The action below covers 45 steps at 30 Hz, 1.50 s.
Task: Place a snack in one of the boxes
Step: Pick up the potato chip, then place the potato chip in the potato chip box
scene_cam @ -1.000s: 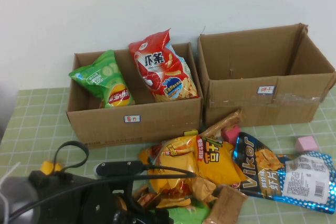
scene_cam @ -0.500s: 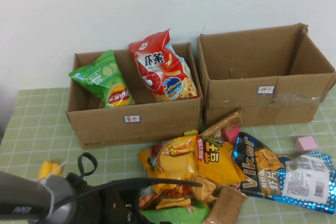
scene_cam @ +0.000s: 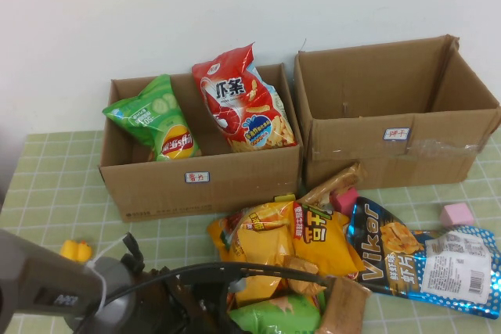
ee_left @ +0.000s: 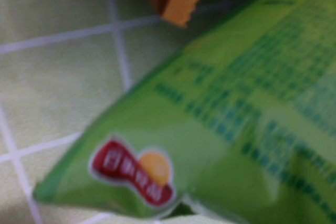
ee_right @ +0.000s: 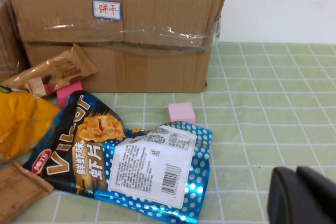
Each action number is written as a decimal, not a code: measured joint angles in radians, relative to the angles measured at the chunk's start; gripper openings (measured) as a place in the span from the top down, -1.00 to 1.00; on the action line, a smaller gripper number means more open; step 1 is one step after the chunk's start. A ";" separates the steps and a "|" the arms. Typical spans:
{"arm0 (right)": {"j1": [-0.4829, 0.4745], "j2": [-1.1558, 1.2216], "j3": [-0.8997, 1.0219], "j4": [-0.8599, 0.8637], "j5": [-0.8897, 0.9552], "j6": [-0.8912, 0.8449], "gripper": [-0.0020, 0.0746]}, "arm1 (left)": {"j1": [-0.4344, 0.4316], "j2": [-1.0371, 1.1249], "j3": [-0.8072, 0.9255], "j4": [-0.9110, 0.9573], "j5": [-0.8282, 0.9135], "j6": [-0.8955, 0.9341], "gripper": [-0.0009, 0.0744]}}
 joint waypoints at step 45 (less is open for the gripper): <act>0.000 0.000 0.000 0.000 0.000 0.000 0.95 | 0.443 -0.224 -0.567 0.482 0.162 0.207 0.68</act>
